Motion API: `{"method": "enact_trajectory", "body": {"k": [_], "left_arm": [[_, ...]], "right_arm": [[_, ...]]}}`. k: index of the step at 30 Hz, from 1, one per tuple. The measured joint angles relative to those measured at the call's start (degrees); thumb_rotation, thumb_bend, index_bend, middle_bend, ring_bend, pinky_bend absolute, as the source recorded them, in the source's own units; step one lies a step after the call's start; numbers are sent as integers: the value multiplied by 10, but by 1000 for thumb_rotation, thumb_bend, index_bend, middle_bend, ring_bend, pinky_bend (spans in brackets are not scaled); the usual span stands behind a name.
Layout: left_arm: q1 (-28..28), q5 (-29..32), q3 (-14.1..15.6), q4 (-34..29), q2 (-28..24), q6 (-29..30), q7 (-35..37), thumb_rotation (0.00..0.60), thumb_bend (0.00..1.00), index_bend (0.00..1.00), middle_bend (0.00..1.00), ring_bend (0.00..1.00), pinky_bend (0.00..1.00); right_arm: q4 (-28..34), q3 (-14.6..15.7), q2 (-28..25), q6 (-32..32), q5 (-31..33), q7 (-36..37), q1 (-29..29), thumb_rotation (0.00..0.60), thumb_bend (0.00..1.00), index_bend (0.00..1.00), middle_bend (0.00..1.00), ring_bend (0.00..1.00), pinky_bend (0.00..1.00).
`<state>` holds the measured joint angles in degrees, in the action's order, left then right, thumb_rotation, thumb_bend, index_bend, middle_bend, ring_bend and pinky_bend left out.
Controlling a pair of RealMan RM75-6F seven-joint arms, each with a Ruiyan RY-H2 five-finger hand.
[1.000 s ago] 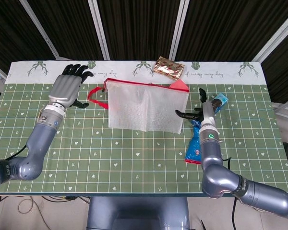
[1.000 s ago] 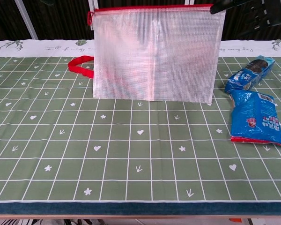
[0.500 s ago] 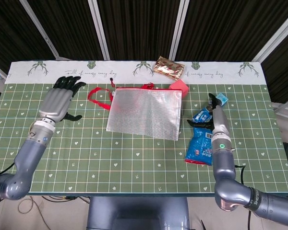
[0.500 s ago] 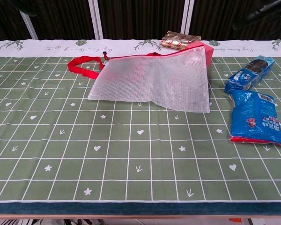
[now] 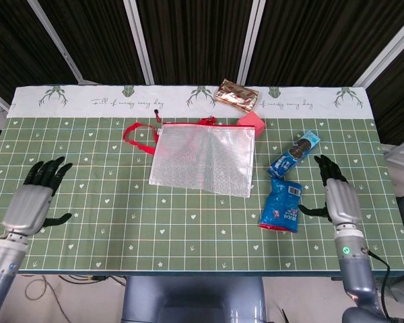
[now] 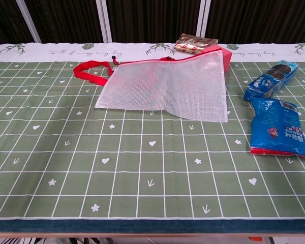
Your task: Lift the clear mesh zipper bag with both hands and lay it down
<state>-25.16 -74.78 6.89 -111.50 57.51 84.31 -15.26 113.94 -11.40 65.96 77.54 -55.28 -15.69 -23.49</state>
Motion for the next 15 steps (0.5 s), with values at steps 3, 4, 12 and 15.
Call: {"method": "enact_trajectory", "body": {"k": [3,4,12,15], "left_arm": [[53,-35,25,45,15,47,27,600,62,7,0,0,0],[65,-41,29,59,20,59,33,600,62,3,0,0,0],[131,-85,37,161,66,126,78,600,62,0,0,0,0],[140,-94,31,182,77,131,80,600,62,0,0,0,0]], "right_arm": [[-40,52,-13,21,-106,24,40,600,117,0,0,0,200],[-55,66,-16,29,-136,31,52,600,117,0,0,0,200],[-204,133,-12,110,-263,107,133,600,117,0,0,0,200],[-220,134,-4,121,-265,129,150,600,116,0,0,0,200]]}}
